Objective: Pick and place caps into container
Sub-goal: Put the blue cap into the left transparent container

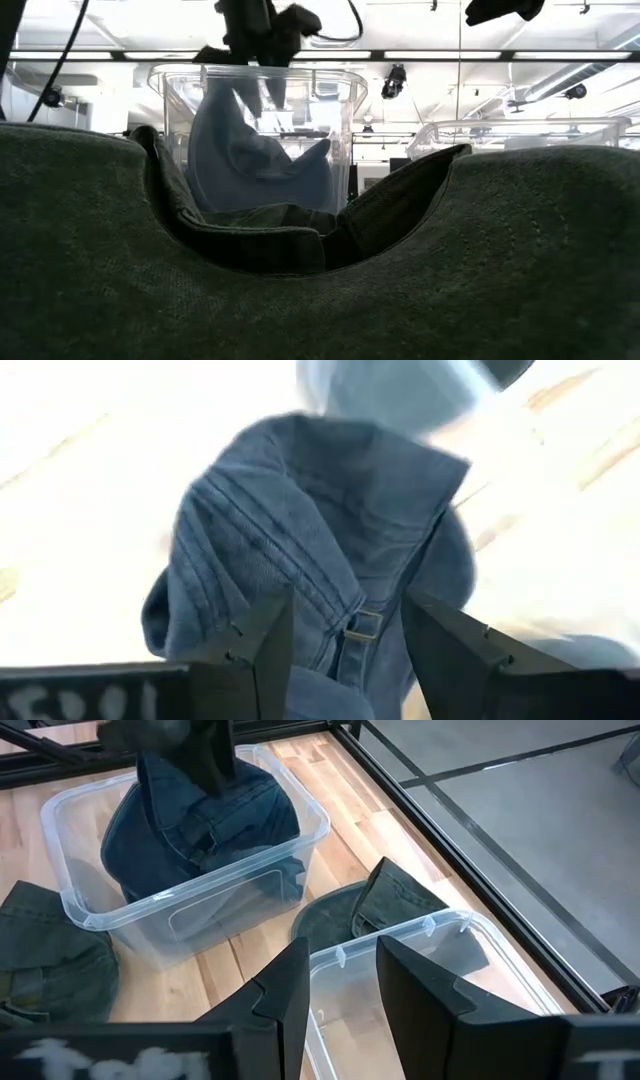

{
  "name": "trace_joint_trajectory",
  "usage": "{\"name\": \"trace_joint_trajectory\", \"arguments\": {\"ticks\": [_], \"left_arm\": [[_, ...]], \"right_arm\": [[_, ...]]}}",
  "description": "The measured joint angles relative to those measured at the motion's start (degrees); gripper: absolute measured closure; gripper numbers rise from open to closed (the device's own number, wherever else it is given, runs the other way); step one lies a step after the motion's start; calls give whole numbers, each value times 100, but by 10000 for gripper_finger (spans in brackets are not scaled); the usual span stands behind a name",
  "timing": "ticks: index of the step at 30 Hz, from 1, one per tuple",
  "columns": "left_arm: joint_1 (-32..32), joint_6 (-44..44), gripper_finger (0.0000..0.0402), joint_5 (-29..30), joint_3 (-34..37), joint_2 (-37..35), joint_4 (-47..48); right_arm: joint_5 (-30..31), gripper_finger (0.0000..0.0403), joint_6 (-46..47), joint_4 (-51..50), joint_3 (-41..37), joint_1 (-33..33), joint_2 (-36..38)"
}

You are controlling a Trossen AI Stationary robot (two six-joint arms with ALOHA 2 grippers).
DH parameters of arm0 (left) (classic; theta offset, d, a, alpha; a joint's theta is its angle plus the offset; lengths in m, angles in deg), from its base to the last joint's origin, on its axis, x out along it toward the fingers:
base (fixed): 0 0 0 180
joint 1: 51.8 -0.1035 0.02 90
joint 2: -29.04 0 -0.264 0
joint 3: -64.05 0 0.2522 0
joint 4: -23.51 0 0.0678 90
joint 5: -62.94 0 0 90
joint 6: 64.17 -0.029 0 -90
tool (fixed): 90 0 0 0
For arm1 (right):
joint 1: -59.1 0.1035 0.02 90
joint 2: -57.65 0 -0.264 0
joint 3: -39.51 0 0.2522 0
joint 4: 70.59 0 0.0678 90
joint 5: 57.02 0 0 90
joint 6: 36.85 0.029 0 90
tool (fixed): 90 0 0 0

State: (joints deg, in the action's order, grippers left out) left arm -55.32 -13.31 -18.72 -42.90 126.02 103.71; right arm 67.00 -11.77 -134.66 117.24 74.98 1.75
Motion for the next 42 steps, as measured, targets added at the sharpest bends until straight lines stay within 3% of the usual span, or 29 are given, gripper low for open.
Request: {"name": "trace_joint_trajectory", "arguments": {"ticks": [8, 28, 42], "left_arm": [[201, 194, 225, 186, -296, -319, 26], [61, 512, 225, -45, 645, 287, 246], [14, 309, 225, -433, 670, 787, -579]], "right_arm": [[2, 291, 0, 3, 0, 0, -4], [4, 291, 1, 11, 0, 0, -4], [7, 291, 0, 7, 0, 0, -2]]}}
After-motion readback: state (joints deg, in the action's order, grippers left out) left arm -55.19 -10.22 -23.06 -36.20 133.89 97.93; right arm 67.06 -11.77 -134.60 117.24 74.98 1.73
